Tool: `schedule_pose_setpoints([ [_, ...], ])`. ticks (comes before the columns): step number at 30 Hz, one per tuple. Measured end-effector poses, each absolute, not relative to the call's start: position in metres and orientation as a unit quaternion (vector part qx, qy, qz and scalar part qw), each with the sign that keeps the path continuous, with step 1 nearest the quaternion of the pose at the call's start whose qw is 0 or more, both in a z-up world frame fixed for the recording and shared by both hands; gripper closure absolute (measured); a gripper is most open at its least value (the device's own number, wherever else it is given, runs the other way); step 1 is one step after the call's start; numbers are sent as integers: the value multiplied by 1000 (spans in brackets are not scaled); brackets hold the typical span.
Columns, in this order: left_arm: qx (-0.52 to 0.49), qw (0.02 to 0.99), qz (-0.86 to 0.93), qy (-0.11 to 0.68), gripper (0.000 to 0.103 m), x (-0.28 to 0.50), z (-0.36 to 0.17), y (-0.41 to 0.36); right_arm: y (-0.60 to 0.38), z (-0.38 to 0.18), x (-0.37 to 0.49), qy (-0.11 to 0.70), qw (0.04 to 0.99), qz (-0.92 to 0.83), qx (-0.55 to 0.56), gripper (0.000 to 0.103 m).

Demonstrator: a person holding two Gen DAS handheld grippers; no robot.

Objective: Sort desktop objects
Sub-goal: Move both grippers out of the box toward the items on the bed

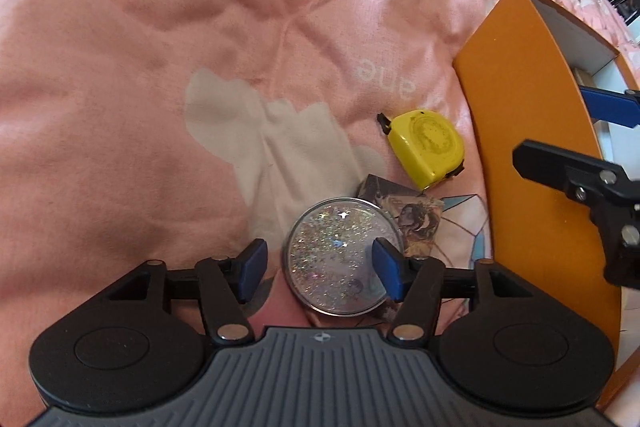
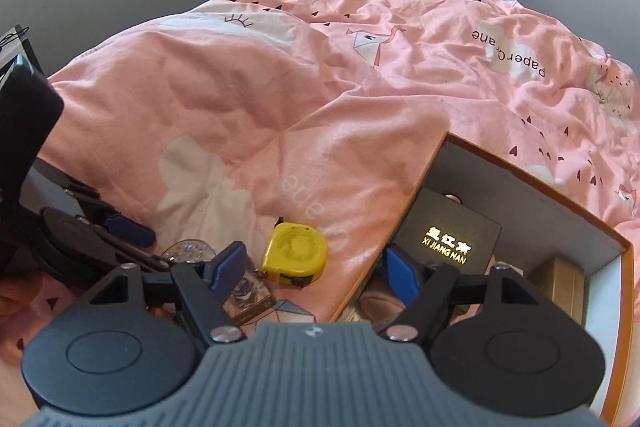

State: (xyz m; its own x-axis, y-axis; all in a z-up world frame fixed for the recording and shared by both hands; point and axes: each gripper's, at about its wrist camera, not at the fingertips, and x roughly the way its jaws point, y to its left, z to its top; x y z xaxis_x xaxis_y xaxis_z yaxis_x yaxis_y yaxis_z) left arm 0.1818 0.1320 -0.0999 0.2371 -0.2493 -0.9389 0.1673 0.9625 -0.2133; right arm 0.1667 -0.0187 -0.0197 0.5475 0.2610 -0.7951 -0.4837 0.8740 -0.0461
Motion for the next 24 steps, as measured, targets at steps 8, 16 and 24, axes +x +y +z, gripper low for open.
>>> schedule_pose_setpoints([
  [8,-59,773,-154,612,23,187,-108,131,-19,-18,180,418,873,209,-137,27],
  [16,-60,792,-142,591,61,172,-84,139,-19,-10,178,402,882,202,-138,28],
  [24,-31,801,-135,582,46,161,-85,122,-18,-2,171,389,887,201,-144,28],
])
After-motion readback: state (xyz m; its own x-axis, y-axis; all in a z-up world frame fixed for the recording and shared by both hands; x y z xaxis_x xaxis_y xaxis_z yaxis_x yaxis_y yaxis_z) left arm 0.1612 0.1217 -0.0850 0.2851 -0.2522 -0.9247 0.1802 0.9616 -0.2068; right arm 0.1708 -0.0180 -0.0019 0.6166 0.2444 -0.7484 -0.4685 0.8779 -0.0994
